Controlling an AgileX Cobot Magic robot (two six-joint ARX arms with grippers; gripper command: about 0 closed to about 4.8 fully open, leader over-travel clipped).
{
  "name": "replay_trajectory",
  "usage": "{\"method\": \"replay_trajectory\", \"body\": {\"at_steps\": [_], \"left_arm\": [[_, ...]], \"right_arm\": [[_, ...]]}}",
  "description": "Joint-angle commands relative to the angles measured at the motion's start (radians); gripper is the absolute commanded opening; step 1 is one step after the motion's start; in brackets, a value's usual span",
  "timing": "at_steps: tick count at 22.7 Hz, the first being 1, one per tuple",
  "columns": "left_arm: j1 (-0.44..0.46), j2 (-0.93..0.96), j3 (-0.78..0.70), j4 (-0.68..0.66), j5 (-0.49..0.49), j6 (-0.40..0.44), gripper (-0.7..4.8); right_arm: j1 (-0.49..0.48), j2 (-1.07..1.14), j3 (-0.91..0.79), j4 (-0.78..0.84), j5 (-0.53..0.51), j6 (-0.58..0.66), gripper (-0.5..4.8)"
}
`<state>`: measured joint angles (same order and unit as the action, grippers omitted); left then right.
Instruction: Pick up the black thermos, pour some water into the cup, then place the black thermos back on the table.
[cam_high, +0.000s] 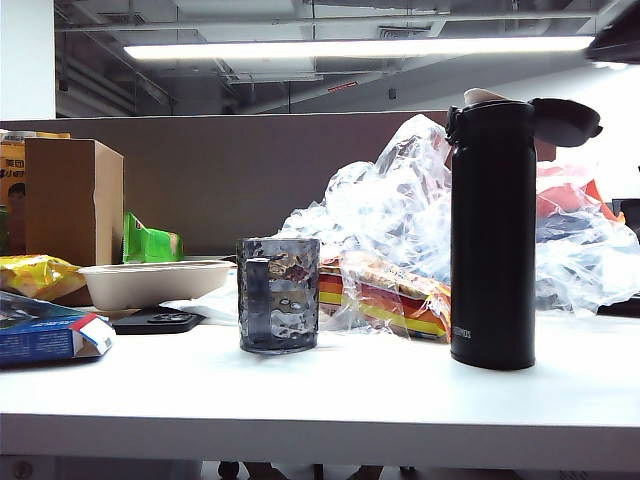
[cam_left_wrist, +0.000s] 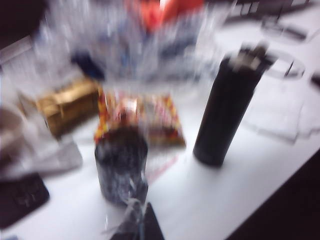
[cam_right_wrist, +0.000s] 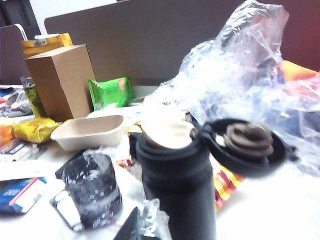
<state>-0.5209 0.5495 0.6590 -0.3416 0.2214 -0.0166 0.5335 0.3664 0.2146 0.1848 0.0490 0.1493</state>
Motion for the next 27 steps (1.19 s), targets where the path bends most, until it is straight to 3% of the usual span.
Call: {"method": "replay_trajectory", "body": {"at_steps": [1, 9, 13, 23, 27], "left_arm": [[-0.001, -0.134, -0.053, -0.002, -0.006, 0.002, -0.06], [-0.001, -0.349, -0.245, 0.05, -0.019, -0.126, -0.06], [-0.001, -0.376, -0.378, 0.177, -0.016, -0.177, -0.06], [-0.001, -0.38, -0.643, 0.374, 0.019, -0.183, -0.06], [0.0, -0.378, -0.65, 0.317, 0.011, -0.16, -0.06]], "right_arm": [[-0.001, -0.133, 0.002, -0.169, -0.003, 0.004, -0.03], [-0.001, -0.368, -0.039, -0.447, -0.003, 0.005, -0.03], [0.0, -0.365, -0.099, -0.425, -0.004, 0.013, -0.03], [-0.002, -0.365, -0.209, -0.363, 0.001, 0.034, -0.03], [0.0, -0.365, -0.209, -0.367, -0.056, 0.035, 0.07]]}}
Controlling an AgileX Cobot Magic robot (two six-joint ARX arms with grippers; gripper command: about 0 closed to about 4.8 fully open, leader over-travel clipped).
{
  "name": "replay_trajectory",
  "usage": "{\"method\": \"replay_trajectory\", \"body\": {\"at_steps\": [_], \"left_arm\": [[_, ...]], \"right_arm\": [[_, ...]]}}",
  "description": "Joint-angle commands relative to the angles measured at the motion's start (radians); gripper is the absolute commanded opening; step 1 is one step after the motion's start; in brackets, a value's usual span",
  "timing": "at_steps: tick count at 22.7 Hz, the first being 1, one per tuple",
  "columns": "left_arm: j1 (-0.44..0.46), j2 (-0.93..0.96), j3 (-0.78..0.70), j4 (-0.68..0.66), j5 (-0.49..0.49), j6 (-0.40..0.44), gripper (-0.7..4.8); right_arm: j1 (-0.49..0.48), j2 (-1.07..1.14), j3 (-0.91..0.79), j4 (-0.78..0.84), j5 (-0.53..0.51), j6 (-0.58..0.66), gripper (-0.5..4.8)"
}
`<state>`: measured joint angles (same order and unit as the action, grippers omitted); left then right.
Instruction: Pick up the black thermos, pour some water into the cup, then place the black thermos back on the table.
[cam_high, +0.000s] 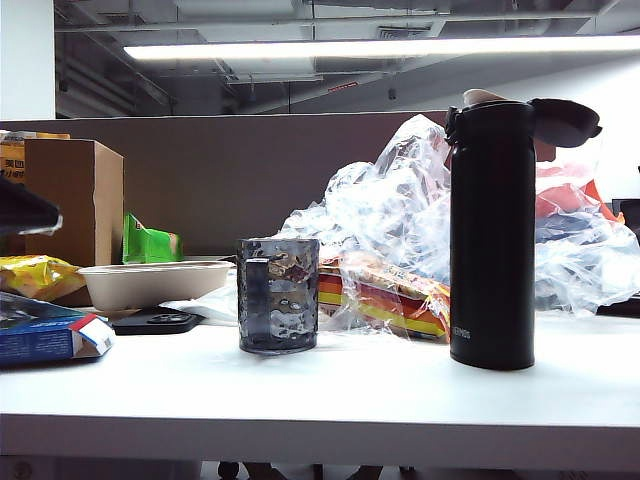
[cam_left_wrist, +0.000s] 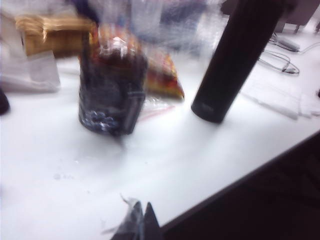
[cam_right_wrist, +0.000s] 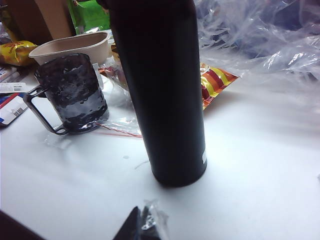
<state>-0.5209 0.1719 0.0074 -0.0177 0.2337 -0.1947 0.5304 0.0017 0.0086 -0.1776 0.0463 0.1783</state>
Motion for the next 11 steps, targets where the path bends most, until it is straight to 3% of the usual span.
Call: {"method": "replay_trajectory", "body": {"at_steps": [1, 11], "left_arm": [[0.0, -0.002, 0.002, -0.007, -0.001, 0.01, -0.05], [0.0, -0.003, 0.002, -0.011, -0.005, 0.003, 0.01]], "right_arm": [[0.003, 0.0, -0.003, -0.003, -0.07, 0.006, 0.22], [0.002, 0.0, -0.003, 0.002, -0.079, 0.005, 0.22]]}}
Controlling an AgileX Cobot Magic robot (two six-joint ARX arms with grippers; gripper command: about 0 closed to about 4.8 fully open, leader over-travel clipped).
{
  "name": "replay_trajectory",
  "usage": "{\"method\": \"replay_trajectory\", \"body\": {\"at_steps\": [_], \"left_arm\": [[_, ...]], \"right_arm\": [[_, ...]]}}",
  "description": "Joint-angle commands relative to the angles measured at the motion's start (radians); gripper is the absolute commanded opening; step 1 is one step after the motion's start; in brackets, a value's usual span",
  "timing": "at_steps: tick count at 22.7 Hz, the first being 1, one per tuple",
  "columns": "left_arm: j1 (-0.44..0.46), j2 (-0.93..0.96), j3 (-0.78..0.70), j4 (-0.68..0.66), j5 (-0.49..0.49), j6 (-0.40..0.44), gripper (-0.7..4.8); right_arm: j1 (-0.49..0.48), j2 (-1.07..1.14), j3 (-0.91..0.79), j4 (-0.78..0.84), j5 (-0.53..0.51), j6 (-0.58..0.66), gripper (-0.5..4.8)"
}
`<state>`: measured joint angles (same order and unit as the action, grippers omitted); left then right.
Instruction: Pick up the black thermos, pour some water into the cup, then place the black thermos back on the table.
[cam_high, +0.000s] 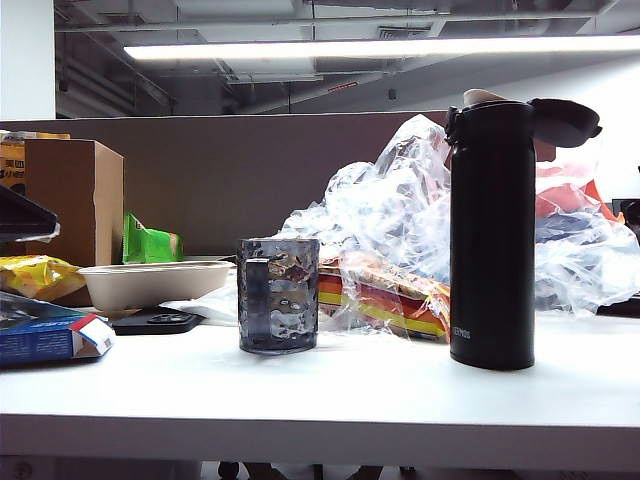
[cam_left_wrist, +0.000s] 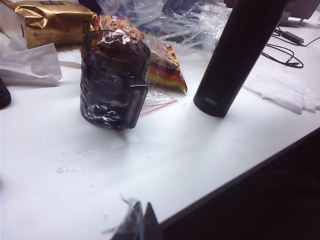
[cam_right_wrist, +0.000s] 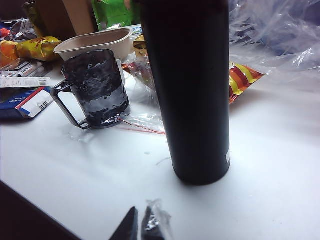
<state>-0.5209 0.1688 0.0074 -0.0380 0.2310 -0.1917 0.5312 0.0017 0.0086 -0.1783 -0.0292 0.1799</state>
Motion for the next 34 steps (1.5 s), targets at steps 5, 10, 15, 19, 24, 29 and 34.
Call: {"method": "replay_trajectory", "body": {"at_steps": [5, 10, 15, 19, 24, 29, 34], "left_arm": [[0.016, -0.015, 0.002, 0.001, 0.004, 0.0, 0.01], [0.222, -0.018, 0.002, -0.002, 0.159, 0.0, 0.01], [0.52, -0.078, 0.002, -0.013, 0.195, 0.0, 0.01], [0.703, -0.166, 0.001, 0.005, 0.161, 0.001, 0.01], [0.727, -0.165, 0.002, 0.038, 0.084, 0.0, 0.01], [0.727, -0.165, 0.002, 0.034, 0.087, 0.0, 0.01], [0.727, -0.165, 0.002, 0.032, 0.087, 0.0, 0.01]], "right_arm": [[-0.028, 0.0, -0.003, 0.002, -0.019, 0.004, 0.22], [-0.205, 0.0, -0.003, 0.003, -0.041, 0.004, 0.22], [-0.463, 0.0, -0.003, 0.003, -0.04, 0.004, 0.22], [-0.66, 0.0, -0.003, 0.003, -0.033, 0.004, 0.22], [-0.724, 0.0, -0.003, 0.003, 0.058, 0.004, 0.22], [-0.7, 0.0, -0.003, 0.002, 0.053, 0.003, 0.22], [-0.698, 0.0, -0.003, 0.002, 0.053, 0.003, 0.22]]}}
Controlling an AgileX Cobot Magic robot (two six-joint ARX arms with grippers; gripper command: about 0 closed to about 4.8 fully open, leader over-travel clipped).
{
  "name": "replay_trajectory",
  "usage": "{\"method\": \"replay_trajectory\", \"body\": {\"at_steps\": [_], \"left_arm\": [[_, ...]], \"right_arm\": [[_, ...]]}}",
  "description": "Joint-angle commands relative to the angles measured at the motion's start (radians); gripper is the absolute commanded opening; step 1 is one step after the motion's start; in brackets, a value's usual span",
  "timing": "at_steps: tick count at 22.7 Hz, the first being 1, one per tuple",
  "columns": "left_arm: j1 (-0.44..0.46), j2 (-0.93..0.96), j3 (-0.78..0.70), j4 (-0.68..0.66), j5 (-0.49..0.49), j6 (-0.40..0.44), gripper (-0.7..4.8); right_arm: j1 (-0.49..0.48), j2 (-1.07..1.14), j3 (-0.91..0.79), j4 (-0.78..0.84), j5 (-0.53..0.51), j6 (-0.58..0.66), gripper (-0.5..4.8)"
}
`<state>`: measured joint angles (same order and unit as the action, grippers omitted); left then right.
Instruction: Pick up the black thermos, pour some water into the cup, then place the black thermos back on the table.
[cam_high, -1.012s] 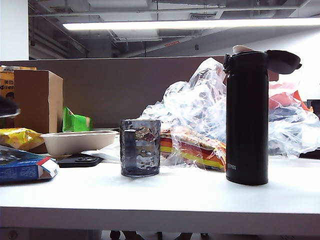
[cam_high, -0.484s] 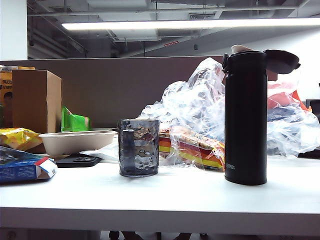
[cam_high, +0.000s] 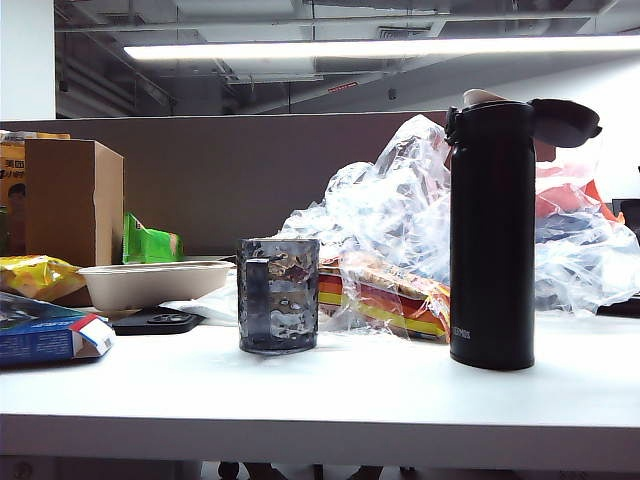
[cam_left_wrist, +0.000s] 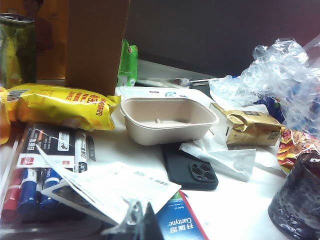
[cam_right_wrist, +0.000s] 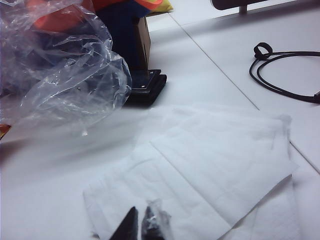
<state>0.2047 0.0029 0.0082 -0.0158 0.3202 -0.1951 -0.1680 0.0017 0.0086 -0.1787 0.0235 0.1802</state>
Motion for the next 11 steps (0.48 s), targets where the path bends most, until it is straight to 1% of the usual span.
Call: {"method": "replay_trajectory", "body": {"at_steps": [1, 4, 5, 6, 9, 10, 11], "left_arm": [[0.002, 0.001, 0.001, 0.01, -0.002, 0.004, 0.01], [-0.009, 0.001, 0.0, 0.009, -0.014, 0.003, 0.01], [-0.024, 0.001, 0.001, 0.001, -0.05, 0.003, 0.01], [-0.05, 0.001, 0.001, -0.007, -0.122, 0.004, 0.01], [-0.109, 0.001, 0.0, -0.009, -0.282, 0.003, 0.01], [-0.117, 0.001, 0.0, -0.008, -0.302, 0.004, 0.01], [-0.124, 0.001, 0.0, -0.005, -0.301, 0.005, 0.01]], "right_arm": [[0.002, 0.0, -0.003, 0.003, 0.001, 0.003, 0.22], [0.001, 0.0, -0.003, 0.003, 0.0, 0.003, 0.22], [0.002, 0.0, -0.003, 0.002, 0.0, 0.003, 0.22], [0.002, 0.0, -0.003, 0.002, 0.0, 0.003, 0.22], [0.002, 0.0, -0.003, 0.002, 0.001, 0.003, 0.22], [0.001, 0.0, -0.003, 0.002, 0.0, 0.003, 0.22], [0.001, 0.0, -0.003, 0.003, 0.001, 0.003, 0.22]]}}
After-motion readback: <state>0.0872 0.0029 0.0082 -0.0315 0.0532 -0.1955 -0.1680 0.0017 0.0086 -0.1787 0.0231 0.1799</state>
